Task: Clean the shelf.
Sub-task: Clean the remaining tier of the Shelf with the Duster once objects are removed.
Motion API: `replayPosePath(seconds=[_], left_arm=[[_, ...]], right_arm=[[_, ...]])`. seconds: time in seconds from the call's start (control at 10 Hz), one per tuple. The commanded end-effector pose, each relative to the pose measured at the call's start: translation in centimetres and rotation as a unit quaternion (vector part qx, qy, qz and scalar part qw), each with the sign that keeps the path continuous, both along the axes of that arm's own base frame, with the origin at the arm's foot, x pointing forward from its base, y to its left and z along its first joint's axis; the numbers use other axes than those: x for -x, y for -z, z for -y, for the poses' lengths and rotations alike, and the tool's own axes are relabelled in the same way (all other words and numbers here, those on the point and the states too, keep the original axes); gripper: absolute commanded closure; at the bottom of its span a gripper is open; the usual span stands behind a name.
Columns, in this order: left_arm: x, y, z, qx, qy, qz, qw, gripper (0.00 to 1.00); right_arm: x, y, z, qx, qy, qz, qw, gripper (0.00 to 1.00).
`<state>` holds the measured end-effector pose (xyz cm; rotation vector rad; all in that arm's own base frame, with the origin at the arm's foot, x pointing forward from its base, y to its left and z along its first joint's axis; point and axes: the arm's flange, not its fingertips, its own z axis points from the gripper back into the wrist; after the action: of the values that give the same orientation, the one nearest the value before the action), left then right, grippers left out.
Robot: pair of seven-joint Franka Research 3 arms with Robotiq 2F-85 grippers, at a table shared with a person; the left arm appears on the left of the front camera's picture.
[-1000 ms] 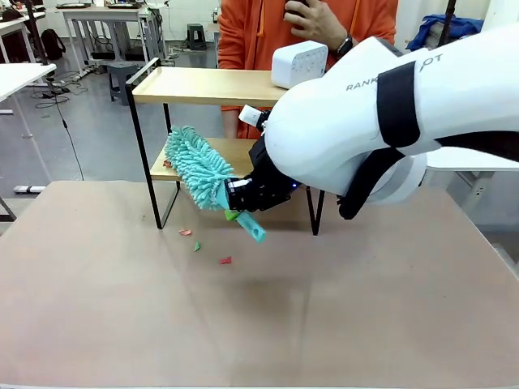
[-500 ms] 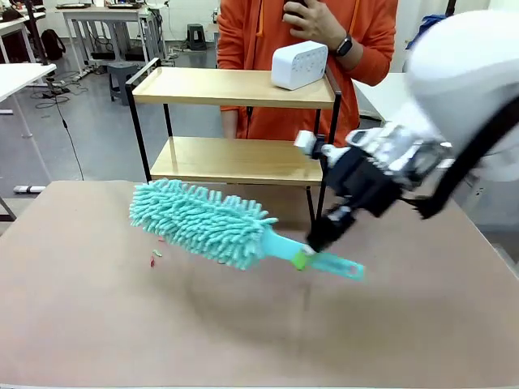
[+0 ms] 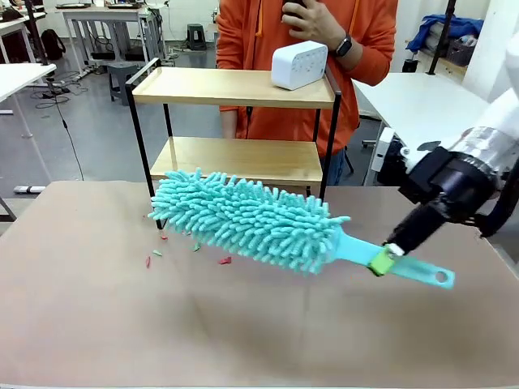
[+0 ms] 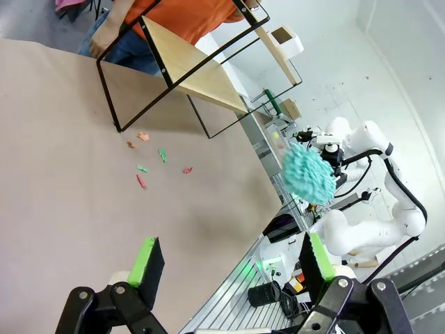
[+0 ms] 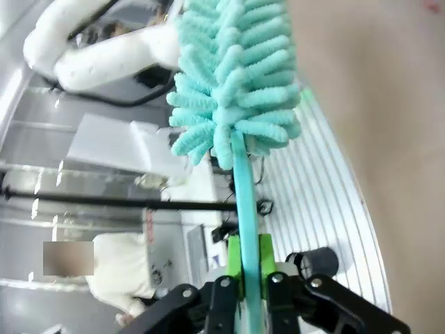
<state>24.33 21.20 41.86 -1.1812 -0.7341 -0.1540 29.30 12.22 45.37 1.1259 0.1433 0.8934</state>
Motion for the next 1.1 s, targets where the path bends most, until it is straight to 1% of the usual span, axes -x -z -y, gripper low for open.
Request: replayPosePath(seconds=[0.0, 0.1, 0.2, 0.3, 0.4, 0.5, 0.6, 0.7, 0.8, 0.9, 1.0], left_arm=[[0.1, 0.0, 0.3, 0.004, 0.001, 0.013, 1.0, 0.0], [0.1, 0.0, 0.3, 0.004, 0.001, 0.013, 1.0, 0.0], [0.1, 0.0, 0.3, 0.004, 0.001, 0.013, 1.0, 0.0], [0.1, 0.0, 0.3, 0.004, 0.001, 0.013, 1.0, 0.0], [0.1, 0.0, 0.3, 0.004, 0.001, 0.013, 1.0, 0.0], [0.1, 0.0, 0.3, 0.004, 0.001, 0.013, 1.0, 0.0], [0.1, 0.0, 0.3, 0.004, 0.001, 0.013, 1.0, 0.0], [0.1, 0.0, 0.3, 0.004, 0.001, 0.013, 1.0, 0.0], [0.1, 0.0, 0.3, 0.004, 0.001, 0.013, 1.0, 0.0], [0.1, 0.0, 0.3, 0.004, 0.001, 0.013, 1.0, 0.0], [0.1, 0.0, 0.3, 0.004, 0.001, 0.013, 1.0, 0.0]], right_arm=[[1.1, -2.0, 6.7, -0.022, -0.014, 0.0, 1.0, 0.9], [2.7, -3.0, 11.6, -0.042, 0.024, 0.007, 0.999, 0.9], [4.5, -3.7, 16.1, -0.051, 0.102, 0.015, 0.993, 0.9], [6.5, -3.8, 20.8, -0.061, 0.191, 0.011, 0.98, 0.9], [8.2, -3.2, 24.4, -0.058, 0.283, -0.011, 0.957, 0.9], [9.7, -2.0, 27.0, -0.071, 0.342, -0.035, 0.936, 0.9], [10.1, -0.5, 28.3, -0.075, 0.426, -0.074, 0.899, 0.9], [8.7, 1.2, 28.1, -0.05, 0.502, -0.116, 0.856, 0.9], [7.1, 1.8, 27.2, -0.034, 0.525, -0.123, 0.841, 0.9], [11.4, -0.1, 30.8, -0.042, 0.425, -0.067, 0.902, 0.9], [11.4, -0.1, 30.8, -0.042, 0.425, -0.067, 0.902, 0.9]])
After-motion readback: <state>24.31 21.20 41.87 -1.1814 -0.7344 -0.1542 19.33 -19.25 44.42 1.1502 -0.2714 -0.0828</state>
